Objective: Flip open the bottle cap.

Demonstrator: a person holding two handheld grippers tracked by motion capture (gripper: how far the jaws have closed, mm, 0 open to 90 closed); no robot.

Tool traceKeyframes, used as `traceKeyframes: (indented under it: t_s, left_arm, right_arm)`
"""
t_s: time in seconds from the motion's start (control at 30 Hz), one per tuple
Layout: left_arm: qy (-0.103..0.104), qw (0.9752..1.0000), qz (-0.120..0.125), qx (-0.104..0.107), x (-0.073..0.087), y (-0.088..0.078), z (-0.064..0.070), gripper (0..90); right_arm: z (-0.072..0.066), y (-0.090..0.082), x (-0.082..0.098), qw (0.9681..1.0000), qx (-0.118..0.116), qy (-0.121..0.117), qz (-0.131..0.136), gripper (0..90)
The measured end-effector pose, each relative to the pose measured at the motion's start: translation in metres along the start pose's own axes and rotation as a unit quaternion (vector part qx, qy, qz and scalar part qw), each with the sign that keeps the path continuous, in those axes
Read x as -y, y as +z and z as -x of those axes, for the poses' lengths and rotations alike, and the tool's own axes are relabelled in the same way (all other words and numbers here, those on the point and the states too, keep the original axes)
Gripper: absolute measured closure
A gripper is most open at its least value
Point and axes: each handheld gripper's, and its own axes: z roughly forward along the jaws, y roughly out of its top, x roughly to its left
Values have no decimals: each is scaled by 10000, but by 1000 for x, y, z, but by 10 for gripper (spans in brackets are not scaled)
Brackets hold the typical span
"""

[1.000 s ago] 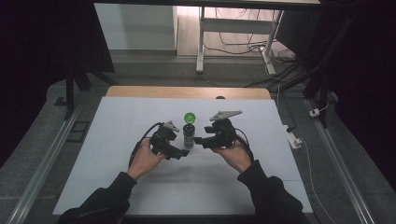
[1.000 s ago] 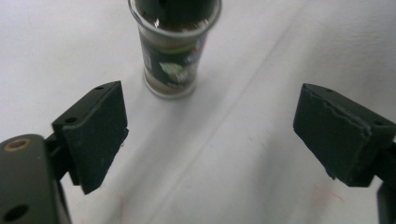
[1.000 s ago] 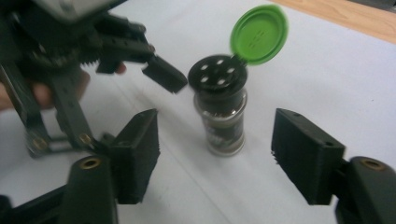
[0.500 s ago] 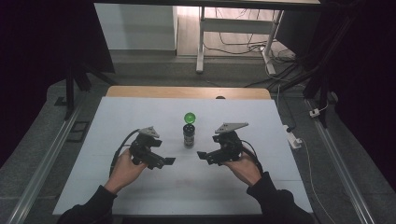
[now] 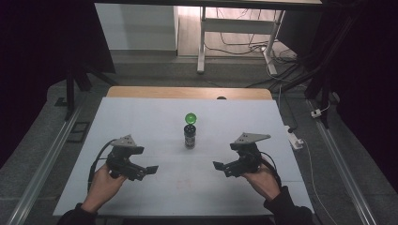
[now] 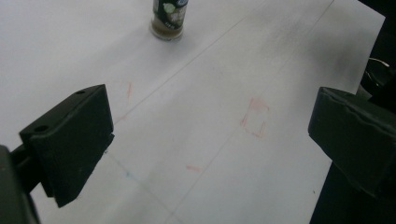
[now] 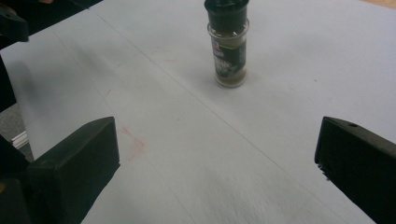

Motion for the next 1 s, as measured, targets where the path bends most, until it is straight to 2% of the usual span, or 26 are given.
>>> traceKeyframes:
  t_s: [0.23, 0.53, 0.73, 0.87, 1.0]
  left_arm:
    - [-259, 9994, 156, -177, 24, -26, 1, 8]
    - [-520, 9966, 423, -481, 55, -59, 0, 7]
    - [-654, 9941, 496, -715, 73, -74, -1, 0]
    - [-751, 9928, 460, -809, 83, -78, -3, 0]
    - [-782, 9921, 371, -905, 90, -81, -3, 0]
  right_arm:
    - [5, -21, 17, 9997, 210, 142, 51, 0]
    - [11, -54, 40, 9974, 587, 355, 214, 0]
    - [15, -75, 60, 9937, 925, 581, 246, 0]
    - [19, -86, 74, 9908, 1092, 773, 200, 0]
    - [20, -94, 85, 9883, 1253, 870, 90, 0]
